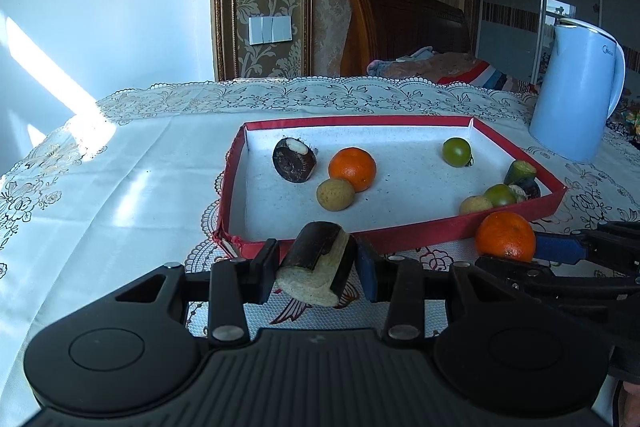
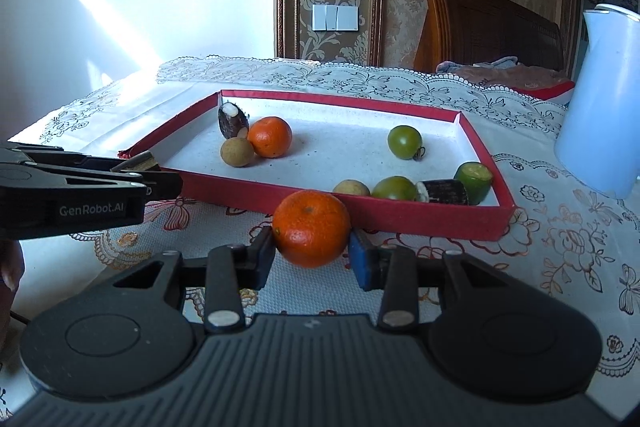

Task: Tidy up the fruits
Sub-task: 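Carry the cut piece with the left tool over the tray while the right tool carries the orange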

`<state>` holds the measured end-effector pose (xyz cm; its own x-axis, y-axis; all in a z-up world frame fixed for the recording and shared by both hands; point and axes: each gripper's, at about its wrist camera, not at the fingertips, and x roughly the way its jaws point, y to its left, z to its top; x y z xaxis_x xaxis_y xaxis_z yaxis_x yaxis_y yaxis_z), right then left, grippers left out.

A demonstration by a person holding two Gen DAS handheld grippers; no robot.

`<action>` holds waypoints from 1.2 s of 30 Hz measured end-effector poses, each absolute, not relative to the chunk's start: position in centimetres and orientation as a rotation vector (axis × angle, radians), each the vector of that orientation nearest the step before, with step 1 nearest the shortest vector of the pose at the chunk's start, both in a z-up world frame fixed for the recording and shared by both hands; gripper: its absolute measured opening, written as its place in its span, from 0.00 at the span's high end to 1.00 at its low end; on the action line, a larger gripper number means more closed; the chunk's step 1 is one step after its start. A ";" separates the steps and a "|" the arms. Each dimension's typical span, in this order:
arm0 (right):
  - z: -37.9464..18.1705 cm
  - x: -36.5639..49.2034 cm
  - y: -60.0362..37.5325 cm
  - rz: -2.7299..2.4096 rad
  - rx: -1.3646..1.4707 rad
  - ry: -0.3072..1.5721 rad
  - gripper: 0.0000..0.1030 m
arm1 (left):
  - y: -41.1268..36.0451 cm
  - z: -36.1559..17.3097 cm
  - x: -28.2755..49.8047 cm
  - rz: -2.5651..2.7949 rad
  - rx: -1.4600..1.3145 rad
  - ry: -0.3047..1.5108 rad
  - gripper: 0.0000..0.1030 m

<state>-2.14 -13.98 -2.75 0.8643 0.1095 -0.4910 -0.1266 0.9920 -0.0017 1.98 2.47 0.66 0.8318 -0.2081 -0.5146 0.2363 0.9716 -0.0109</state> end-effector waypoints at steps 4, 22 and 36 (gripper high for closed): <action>-2.5 -2.4 -14.7 0.115 -0.005 0.498 0.64 | 2.8 1.0 1.9 -0.235 0.025 0.520 0.61; 0.3 3.7 -18.1 0.033 0.010 0.467 0.64 | -0.4 3.0 6.6 -0.131 0.028 0.503 0.61; -0.8 10.0 -18.8 -0.021 0.019 0.496 0.64 | -2.5 2.2 11.5 -0.061 0.025 0.521 0.61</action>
